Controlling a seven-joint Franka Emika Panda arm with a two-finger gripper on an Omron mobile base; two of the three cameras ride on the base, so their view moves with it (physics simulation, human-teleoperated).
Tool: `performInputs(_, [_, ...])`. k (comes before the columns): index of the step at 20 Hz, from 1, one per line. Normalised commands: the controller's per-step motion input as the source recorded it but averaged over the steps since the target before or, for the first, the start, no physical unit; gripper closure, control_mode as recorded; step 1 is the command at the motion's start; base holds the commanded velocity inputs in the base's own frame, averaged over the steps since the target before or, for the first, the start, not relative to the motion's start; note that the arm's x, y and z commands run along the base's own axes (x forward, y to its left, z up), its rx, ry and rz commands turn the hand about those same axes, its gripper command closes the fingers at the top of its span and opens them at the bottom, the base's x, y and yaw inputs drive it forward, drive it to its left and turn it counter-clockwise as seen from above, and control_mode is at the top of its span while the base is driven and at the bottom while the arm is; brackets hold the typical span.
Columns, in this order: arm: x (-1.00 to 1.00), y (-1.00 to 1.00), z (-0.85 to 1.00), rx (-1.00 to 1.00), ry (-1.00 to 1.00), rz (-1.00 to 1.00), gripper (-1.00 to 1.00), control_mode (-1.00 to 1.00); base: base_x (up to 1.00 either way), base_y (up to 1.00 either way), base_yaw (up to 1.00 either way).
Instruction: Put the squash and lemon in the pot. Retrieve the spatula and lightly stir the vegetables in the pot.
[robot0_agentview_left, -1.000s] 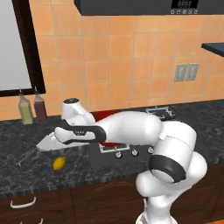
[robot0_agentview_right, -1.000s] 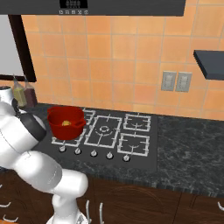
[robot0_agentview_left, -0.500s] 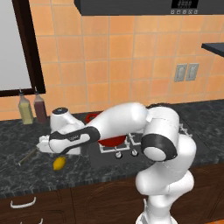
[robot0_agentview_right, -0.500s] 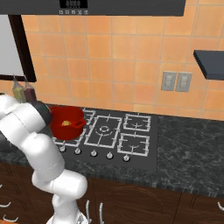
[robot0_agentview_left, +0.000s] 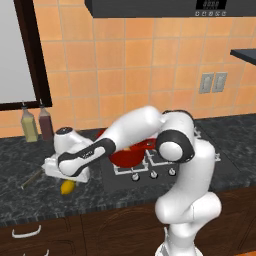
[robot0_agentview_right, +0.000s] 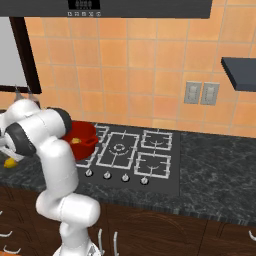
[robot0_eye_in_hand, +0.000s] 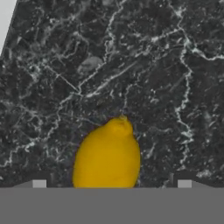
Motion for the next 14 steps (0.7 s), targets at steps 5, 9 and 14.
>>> performInputs(5, [0.0,0.0,-0.29,0.0,0.02,-0.11,-1.0,-1.0,0.0,0.0,0.0])
performInputs(9, [0.0,0.0,-0.22,0.0,0.0,-0.08,1.0,-1.0,0.0,0.0,0.0])
performInputs(14, [-0.11,-0.12,0.17,0.04,-0.03,0.0,1.0,-1.0,0.0,0.0,0.0])
